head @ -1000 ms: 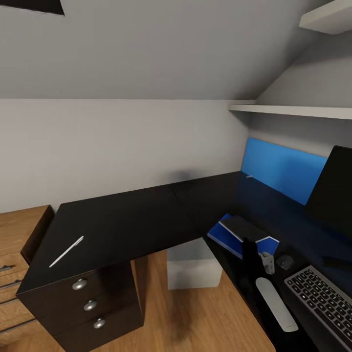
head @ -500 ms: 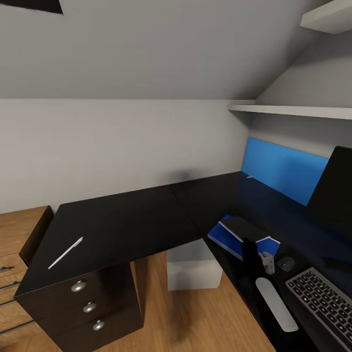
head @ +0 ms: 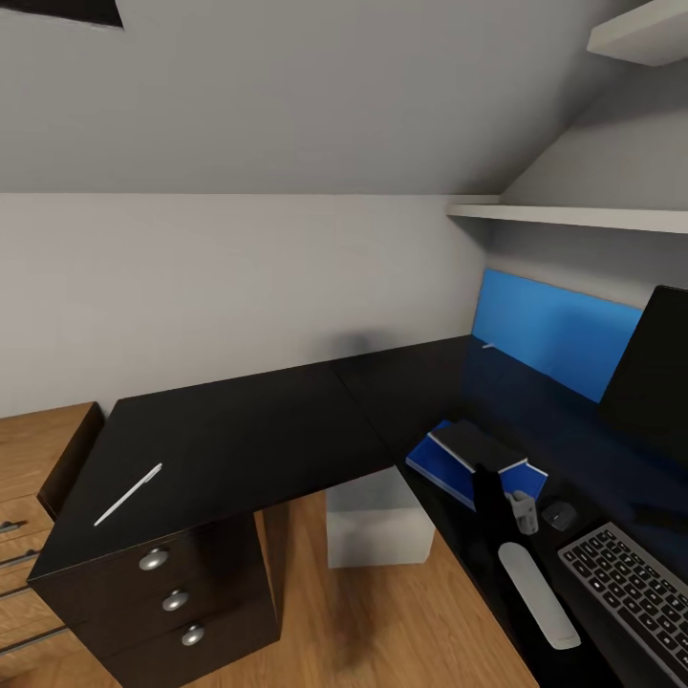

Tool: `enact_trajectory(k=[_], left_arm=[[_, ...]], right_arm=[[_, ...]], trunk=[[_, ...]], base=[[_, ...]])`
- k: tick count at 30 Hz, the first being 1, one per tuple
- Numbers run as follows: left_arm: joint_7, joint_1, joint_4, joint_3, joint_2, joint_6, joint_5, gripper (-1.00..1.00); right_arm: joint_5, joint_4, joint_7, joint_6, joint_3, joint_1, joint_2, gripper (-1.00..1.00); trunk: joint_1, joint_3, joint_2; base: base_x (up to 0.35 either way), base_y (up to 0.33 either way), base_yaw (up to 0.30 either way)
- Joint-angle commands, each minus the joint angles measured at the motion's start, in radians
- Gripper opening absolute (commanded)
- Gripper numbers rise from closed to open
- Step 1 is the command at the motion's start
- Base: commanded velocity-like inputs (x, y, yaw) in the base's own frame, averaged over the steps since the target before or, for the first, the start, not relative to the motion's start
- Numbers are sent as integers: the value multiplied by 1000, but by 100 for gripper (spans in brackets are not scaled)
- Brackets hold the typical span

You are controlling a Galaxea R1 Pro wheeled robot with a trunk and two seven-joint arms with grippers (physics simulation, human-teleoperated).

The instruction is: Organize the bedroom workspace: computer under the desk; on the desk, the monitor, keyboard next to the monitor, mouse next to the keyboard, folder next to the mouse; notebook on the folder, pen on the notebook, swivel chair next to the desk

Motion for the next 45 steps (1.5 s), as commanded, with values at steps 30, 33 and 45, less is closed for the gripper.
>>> enact_trajectory(k=[30,33,45], left_arm=[[7,0,0,-7,2,-4,11,100],[7,0,0,-8,2,-4,11,100],[7,0,0,-7,2,-4,11,100]], right_arm=[[-3,-7,-20,-9,4,-1,-1,100],[-3,-7,-22,-9,4,-1,-1,100],[-3,-8,-22,-9,4,-1,-1,100]], trunk=[[0,-1,0],[0,-1,0],[0,-1,0]], base=[[0,0,0],[0,0,0],[0,0,0]])
